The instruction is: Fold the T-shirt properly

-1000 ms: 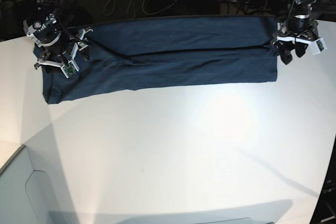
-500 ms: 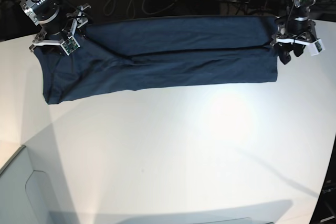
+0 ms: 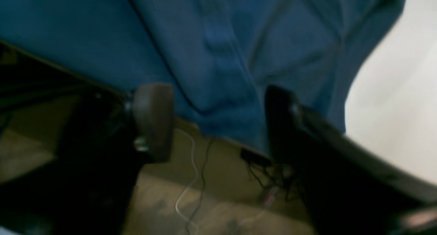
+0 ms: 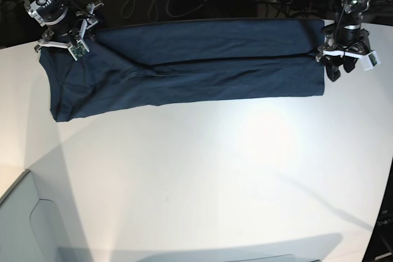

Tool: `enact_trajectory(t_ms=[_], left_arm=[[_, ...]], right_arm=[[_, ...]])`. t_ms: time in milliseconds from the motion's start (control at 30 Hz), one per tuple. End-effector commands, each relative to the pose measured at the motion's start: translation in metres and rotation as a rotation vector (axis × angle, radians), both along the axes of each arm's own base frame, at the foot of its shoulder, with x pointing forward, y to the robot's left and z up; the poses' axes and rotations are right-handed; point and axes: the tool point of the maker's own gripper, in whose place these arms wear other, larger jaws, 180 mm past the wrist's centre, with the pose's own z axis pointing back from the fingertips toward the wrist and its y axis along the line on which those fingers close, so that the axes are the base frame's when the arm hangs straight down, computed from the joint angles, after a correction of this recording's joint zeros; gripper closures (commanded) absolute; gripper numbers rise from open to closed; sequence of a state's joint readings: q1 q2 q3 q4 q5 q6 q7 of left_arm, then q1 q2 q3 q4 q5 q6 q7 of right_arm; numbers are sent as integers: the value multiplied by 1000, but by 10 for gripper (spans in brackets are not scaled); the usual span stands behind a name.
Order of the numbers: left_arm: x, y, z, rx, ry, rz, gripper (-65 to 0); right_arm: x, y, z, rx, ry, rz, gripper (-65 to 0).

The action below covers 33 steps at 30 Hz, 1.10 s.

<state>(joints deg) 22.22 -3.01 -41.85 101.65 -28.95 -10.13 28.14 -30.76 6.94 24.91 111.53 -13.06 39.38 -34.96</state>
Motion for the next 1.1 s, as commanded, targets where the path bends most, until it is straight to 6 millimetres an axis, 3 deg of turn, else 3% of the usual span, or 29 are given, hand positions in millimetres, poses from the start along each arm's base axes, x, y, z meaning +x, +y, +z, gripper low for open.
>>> enact_trajectory(t_ms=[0,100,133,333,433,700,833,967,1067], left_arm=[[3,3,10,21,-34,-4,-327],[2,3,10,21,-32,-6,-327],[2,3,10,21,-31,-6,-327],[-6,2,5,15,-12,-5,-327],[-10,2,3,13,-1,-5,-327],[-15,3,2,17,10,-2,-328],[-18,4,1,17,17,0,-329],[-19,3,0,15,19,2,-329],[-21,3,-2,11,26,1,-331]], right_arm=[[9,2,8,13,-38,23,-237],[8,-2,5,6,-28,25,-32],[13,-2,6,4,-38,26,0],[22,-10,12,-30,-54,55,-1],[37,-14,19,-45,-87,61,-1],[70,-21,5,-38,-82,96,-1],[89,-22,13,-37,-123,88,-1],[101,-23,20,-40,-152,85,-2],[104,-27,13,-32,-135,69,-4]])
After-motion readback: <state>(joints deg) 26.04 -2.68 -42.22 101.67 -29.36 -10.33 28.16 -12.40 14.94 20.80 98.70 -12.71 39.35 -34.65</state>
